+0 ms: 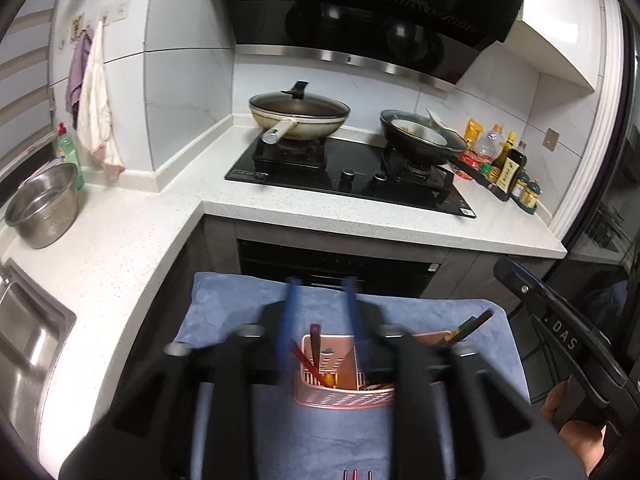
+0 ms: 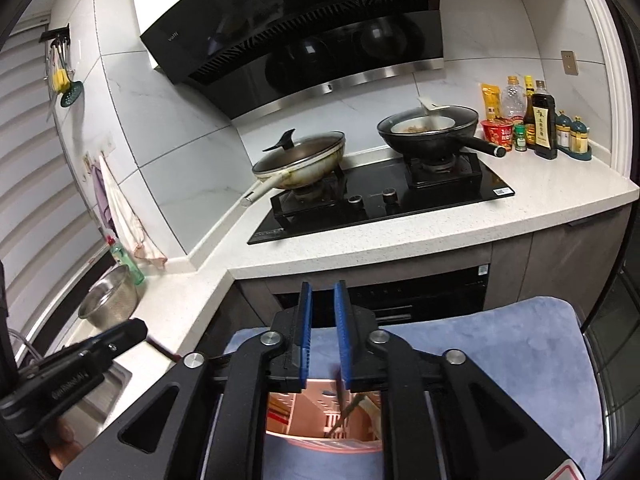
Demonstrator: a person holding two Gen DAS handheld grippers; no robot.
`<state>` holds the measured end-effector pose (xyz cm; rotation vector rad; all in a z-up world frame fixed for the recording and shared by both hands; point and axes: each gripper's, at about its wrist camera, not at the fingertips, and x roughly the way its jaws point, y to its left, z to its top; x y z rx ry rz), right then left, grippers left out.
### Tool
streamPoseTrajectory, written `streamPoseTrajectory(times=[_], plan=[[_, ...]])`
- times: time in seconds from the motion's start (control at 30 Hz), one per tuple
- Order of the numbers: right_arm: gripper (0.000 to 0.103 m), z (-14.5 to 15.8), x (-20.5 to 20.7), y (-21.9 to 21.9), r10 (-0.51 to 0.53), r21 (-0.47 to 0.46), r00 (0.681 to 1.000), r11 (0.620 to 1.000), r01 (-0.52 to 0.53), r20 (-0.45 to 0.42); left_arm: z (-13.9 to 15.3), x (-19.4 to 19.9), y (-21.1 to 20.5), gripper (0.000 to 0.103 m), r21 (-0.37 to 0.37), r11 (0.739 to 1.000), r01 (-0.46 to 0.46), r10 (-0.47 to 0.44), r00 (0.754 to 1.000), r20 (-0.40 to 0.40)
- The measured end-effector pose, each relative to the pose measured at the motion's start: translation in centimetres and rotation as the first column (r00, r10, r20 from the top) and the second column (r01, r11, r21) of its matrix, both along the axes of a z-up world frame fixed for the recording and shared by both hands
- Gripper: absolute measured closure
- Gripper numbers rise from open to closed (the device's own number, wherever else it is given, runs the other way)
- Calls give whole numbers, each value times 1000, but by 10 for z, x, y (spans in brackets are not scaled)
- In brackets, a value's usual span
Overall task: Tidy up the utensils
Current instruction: 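Open both tools to release the chopsticks into the caddy, then move both tools back and close the right tool on a dark-red chopstick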
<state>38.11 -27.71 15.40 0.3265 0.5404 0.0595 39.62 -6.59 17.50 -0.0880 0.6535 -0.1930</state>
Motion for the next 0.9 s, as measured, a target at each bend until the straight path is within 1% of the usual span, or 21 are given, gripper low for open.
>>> streamPoseTrajectory(times=[0.03, 0.07, 0.1, 0.13, 0.43, 0.67, 0.9], plan=[[79, -1, -2, -2, -5, 0, 1000, 1000, 5, 0, 1, -2, 1, 55, 2, 1000, -13, 13, 1000, 10], [77, 0, -4, -3, -10, -3, 1000, 1000, 10, 1, 1, -5, 2, 52, 6, 1000, -20, 20, 1000, 18], [74, 0, -6, -4, -12, -3, 1000, 1000, 12, 3, 2, -6, 1, 52, 10, 1000, -21, 20, 1000, 22], [73, 1, -10, -5, -13, -2, 1000, 1000, 13, 3, 1, -8, 1, 52, 17, 1000, -19, 19, 1000, 21], [73, -5, -45, -4, 5, -22, 1000, 1000, -5, -19, -5, -34, 9, 52, 26, 999, -21, 21, 1000, 16], [73, -23, -90, 4, 23, -40, 998, 999, -25, -53, -16, -67, 15, 52, 54, 998, -21, 20, 1000, 10], [73, -48, -136, 20, 49, -89, 994, 994, -57, -94, -35, -104, 19, 52, 83, 996, -29, 29, 1000, 4]])
